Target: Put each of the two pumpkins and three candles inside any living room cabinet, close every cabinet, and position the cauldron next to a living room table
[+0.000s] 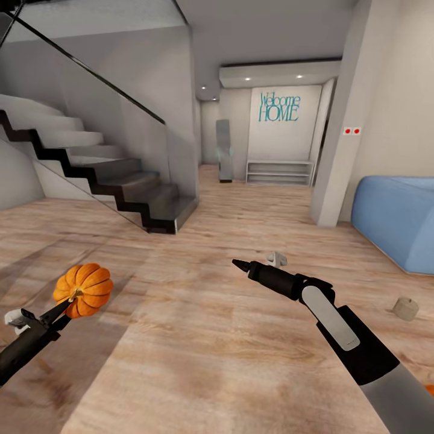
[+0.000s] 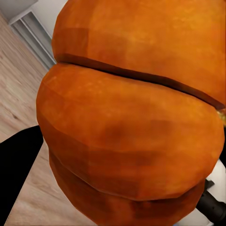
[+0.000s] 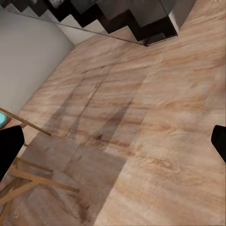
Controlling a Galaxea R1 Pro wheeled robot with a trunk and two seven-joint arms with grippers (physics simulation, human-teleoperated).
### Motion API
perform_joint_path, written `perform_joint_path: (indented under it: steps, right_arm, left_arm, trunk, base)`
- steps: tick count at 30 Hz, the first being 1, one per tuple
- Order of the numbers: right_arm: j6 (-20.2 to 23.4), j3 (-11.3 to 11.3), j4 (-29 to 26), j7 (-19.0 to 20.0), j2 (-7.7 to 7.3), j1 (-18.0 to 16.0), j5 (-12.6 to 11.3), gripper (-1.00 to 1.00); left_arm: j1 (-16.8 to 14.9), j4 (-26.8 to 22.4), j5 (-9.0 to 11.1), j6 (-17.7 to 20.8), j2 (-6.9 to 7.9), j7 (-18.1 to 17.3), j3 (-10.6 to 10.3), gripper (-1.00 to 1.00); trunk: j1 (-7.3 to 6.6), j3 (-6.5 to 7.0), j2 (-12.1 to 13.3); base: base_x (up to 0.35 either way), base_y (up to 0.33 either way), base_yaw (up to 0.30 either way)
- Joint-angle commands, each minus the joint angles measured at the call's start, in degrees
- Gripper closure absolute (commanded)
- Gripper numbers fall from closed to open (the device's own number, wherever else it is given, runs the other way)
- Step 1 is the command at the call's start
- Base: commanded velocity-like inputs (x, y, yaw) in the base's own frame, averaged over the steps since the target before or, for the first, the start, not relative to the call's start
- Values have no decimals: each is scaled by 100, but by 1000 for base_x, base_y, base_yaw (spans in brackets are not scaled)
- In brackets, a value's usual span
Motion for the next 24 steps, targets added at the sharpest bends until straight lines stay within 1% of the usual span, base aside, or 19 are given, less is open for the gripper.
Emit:
perform_joint_path:
  steps: [1,24]
  right_arm:
    - [1,9,-8,-55,-5,-5,-60,-100]
    - [1,10,-16,-55,-5,-5,-64,-100]
  left_arm:
    - [-4,-2,46,63,0,-6,5,100]
    - [-4,-2,46,63,0,-7,11,100]
  trunk:
    - [2,-6,-3]
    - [2,-6,-3]
  base:
    - [337,0,0]
    - [337,0,0]
